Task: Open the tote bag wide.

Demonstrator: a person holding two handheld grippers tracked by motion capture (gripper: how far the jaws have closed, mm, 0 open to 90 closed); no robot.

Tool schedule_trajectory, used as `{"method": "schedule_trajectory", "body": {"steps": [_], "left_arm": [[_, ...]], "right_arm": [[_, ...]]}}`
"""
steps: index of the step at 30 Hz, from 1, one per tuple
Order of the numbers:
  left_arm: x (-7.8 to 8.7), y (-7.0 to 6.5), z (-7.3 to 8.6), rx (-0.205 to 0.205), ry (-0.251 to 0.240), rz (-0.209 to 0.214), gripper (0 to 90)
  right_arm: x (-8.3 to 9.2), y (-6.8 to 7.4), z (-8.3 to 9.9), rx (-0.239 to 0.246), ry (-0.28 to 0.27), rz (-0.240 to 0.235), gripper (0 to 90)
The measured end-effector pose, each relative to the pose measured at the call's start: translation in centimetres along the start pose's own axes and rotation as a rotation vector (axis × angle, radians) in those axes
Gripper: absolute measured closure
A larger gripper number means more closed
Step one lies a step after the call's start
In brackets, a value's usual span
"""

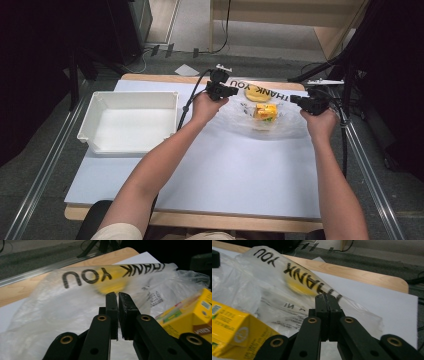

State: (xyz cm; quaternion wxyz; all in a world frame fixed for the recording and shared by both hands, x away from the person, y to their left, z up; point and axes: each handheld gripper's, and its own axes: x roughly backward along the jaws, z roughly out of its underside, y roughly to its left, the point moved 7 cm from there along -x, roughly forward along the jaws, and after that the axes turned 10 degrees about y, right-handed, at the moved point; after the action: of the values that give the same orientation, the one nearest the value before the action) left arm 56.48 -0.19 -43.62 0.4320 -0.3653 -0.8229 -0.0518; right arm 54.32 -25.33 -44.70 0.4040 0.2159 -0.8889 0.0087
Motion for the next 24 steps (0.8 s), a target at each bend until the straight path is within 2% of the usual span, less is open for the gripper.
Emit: {"method": "schedule_trajectory", "body": {"steps": [1, 2, 5, 8, 10, 12, 14, 18, 19, 22, 24], "left_arm": [[0.0, 0.0, 0.0, 0.0, 0.0, 0.0, 86.8], [-0.3, -1.0, 0.5, 0.001, 0.001, 0.022, 86.7], [-0.8, -1.9, 1.0, -0.003, 0.004, 0.042, 86.4], [-2.0, -2.9, 2.0, -0.006, 0.019, 0.053, 85.6], [-2.8, -3.2, 2.6, -0.009, 0.038, 0.045, 85.4], [-3.7, -3.4, 3.4, 0.023, 0.045, 0.072, 85.5], [-4.1, -3.6, 4.2, 0.025, 0.052, 0.073, 85.4], [-4.4, -3.9, 5.4, 0.01, 0.063, 0.08, 85.4], [-4.4, -4.2, 5.9, 0.008, 0.065, 0.085, 85.3], [-4.3, -4.5, 6.5, 0.014, 0.065, 0.099, 85.0], [-4.3, -4.8, 7.5, 0.008, 0.072, 0.112, 85.0]], "right_arm": [[0.0, 0.0, 0.0, 0.0, 0.0, 0.0, 90.0], [-0.6, 0.8, -0.3, 0.028, 0.012, -0.006, 90.0], [-1.1, 1.3, -0.3, 0.028, 0.015, -0.017, 90.0], [-2.6, 1.7, 0.0, 0.026, 0.046, -0.03, 90.0], [-3.6, 1.8, 0.3, 0.03, 0.075, -0.034, 90.0], [-4.5, 1.7, 0.6, 0.02, 0.096, -0.03, 90.0], [-5.1, 1.6, 0.7, 0.008, 0.11, -0.034, 90.0], [-5.8, 1.7, 0.9, 0.001, 0.122, -0.047, 90.0], [-6.6, 1.8, 1.0, 0.009, 0.136, -0.036, 90.0], [-7.2, 1.7, 1.1, 0.011, 0.144, -0.028, 90.0], [-7.9, 1.3, 1.2, -0.016, 0.157, -0.028, 90.0]]}}
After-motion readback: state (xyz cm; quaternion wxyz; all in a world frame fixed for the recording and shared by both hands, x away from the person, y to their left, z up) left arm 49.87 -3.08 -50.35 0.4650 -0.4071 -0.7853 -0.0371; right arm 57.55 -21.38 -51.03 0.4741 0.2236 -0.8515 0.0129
